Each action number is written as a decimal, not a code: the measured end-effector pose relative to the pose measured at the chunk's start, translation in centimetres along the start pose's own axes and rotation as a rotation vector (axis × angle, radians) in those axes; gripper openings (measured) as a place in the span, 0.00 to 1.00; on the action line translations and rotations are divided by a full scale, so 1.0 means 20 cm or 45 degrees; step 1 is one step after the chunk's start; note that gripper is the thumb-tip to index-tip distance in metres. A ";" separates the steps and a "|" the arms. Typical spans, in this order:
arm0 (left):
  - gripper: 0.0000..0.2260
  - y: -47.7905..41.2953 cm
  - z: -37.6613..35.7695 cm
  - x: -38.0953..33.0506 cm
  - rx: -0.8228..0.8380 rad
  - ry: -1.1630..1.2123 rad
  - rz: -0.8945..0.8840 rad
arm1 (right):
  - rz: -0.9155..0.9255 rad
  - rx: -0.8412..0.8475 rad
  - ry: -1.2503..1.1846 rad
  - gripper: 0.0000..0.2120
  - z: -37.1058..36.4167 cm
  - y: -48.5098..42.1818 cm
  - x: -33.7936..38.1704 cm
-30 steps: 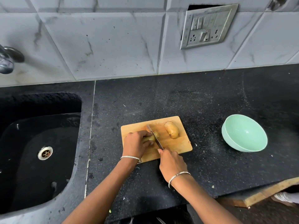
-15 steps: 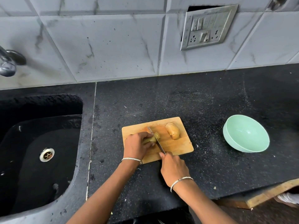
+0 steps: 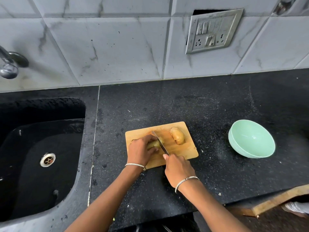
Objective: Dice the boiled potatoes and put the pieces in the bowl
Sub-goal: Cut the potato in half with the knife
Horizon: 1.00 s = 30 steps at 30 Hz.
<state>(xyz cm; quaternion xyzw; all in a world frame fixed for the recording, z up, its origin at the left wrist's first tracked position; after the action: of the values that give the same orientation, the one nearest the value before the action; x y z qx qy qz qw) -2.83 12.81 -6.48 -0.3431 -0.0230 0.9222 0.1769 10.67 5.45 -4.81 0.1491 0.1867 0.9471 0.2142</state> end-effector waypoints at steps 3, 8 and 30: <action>0.17 0.01 0.00 -0.03 -0.006 -0.046 -0.098 | -0.009 0.010 -0.022 0.23 -0.04 0.00 -0.01; 0.16 -0.01 -0.01 -0.07 0.079 -0.159 -0.232 | -0.036 0.056 -0.073 0.22 -0.08 0.00 -0.02; 0.12 -0.04 -0.04 -0.12 0.266 -0.414 -0.379 | -0.014 0.127 0.057 0.22 0.06 0.11 -0.04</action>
<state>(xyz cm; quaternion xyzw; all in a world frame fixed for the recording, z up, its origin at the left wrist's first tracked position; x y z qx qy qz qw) -0.40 12.61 -5.47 -0.1626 -0.0059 0.9264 0.3395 10.95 3.63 -3.09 0.1372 0.2391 0.9386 0.2076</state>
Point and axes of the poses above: each hand's wrist, its own y-axis away from the middle knuckle, its own z-axis out of the back of the hand, x = y × z, the point moved 7 cm from there along -y, towards the middle knuckle, and after that the axes turned 12 degrees about -z, right-handed, at the moved point
